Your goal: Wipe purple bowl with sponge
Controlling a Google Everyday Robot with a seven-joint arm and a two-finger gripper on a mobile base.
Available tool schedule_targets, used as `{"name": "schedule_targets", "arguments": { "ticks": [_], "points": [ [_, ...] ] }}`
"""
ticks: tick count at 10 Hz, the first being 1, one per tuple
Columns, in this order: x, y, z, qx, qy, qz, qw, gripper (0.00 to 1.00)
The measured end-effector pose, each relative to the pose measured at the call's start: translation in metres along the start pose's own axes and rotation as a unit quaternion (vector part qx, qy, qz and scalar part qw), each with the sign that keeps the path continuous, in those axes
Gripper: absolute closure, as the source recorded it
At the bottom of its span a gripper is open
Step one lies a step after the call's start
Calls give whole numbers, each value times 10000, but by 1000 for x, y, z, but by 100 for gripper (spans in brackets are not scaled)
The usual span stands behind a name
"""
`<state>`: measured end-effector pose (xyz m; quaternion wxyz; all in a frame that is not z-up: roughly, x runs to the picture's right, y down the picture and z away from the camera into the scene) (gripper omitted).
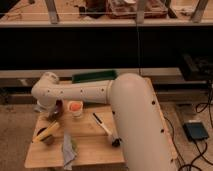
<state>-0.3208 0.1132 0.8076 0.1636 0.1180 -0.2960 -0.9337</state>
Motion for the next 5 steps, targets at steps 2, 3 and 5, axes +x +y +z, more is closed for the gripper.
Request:
{"name": "schedule_targets", "arguments": {
  "ticks": [2, 3, 5],
  "points": [
    [-16, 11, -15, -211, 2, 134, 9997, 97],
    [-21, 14, -20, -299, -3, 182, 9994, 97],
    [-32, 23, -27, -449, -39, 313, 9985, 97]
  ]
}}
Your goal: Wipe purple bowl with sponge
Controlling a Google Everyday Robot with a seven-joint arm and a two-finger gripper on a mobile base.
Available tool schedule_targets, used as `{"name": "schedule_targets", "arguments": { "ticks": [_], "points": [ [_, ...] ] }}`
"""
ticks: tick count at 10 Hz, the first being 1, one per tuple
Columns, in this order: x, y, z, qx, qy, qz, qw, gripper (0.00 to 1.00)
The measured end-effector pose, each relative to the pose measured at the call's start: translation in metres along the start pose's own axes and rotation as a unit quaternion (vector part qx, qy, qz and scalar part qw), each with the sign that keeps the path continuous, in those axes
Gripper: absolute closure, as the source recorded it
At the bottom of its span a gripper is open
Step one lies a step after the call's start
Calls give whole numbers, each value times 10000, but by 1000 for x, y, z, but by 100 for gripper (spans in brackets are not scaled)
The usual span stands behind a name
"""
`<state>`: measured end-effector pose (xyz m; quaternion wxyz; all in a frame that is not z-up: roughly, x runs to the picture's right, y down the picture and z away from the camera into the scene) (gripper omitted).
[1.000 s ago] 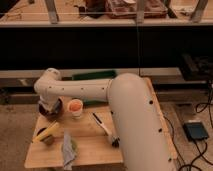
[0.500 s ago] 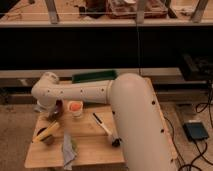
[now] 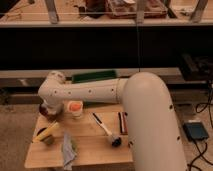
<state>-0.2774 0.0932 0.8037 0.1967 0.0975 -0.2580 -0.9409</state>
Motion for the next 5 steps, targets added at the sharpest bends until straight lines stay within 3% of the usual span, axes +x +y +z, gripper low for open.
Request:
{"name": "schedule_targets", "arguments": {
  "ticks": [2, 5],
  "points": [
    [-5, 14, 1, -95, -37, 176, 9998, 97],
    [6, 39, 17, -100, -38, 410, 9991, 97]
  ]
}}
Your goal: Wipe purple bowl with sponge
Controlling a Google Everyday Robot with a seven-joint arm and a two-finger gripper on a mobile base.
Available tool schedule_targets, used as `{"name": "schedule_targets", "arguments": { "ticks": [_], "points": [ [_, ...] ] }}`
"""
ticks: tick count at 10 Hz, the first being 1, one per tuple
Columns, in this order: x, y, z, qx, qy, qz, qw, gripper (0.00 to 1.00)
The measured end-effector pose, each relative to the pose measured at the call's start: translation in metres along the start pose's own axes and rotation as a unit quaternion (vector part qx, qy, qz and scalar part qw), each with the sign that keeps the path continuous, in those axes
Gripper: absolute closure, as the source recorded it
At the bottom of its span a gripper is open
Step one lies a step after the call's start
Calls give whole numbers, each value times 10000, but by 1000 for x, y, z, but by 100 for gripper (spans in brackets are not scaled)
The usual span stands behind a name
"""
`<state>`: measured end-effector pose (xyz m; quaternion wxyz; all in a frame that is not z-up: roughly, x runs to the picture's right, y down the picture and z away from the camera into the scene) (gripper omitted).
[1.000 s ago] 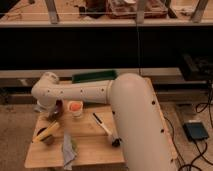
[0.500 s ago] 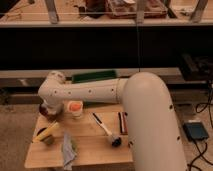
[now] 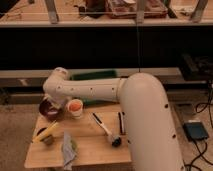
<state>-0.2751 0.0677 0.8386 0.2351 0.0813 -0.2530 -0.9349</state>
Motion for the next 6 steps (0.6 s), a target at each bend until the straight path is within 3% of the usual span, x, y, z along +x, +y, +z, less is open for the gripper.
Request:
{"name": "schedule_targets", "arguments": {
  "ticks": [3, 6],
  "points": [
    [18, 2, 15, 123, 26, 41, 9999, 97],
    [38, -15, 21, 263, 82, -180, 9995, 97]
  ]
}}
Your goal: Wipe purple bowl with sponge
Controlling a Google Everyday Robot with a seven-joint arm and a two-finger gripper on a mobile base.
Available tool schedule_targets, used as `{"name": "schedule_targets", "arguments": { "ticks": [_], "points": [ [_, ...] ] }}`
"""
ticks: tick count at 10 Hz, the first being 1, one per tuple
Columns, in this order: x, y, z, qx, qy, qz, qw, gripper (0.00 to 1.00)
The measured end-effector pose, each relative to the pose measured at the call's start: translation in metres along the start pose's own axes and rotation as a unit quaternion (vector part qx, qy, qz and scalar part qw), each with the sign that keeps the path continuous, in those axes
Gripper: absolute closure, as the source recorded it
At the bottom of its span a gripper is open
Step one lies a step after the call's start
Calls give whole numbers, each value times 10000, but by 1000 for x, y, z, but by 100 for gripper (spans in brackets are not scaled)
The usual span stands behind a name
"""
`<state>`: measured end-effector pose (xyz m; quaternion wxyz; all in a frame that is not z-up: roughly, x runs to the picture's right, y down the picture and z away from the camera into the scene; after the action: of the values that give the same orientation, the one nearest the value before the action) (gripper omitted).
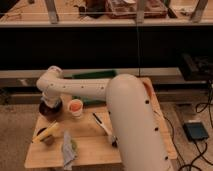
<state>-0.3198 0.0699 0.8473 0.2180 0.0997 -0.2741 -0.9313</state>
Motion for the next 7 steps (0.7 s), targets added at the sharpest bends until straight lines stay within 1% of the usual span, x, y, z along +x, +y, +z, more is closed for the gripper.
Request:
{"name": "schedule_targets", "arguments": {
  "ticks": [3, 5, 7],
  "points": [
    [1, -19, 1, 151, 6, -267, 9995, 97],
    [-7, -32, -1, 230, -13, -416, 9989, 97],
    [-25, -26, -11, 203, 15, -352, 9992, 97]
  ]
}}
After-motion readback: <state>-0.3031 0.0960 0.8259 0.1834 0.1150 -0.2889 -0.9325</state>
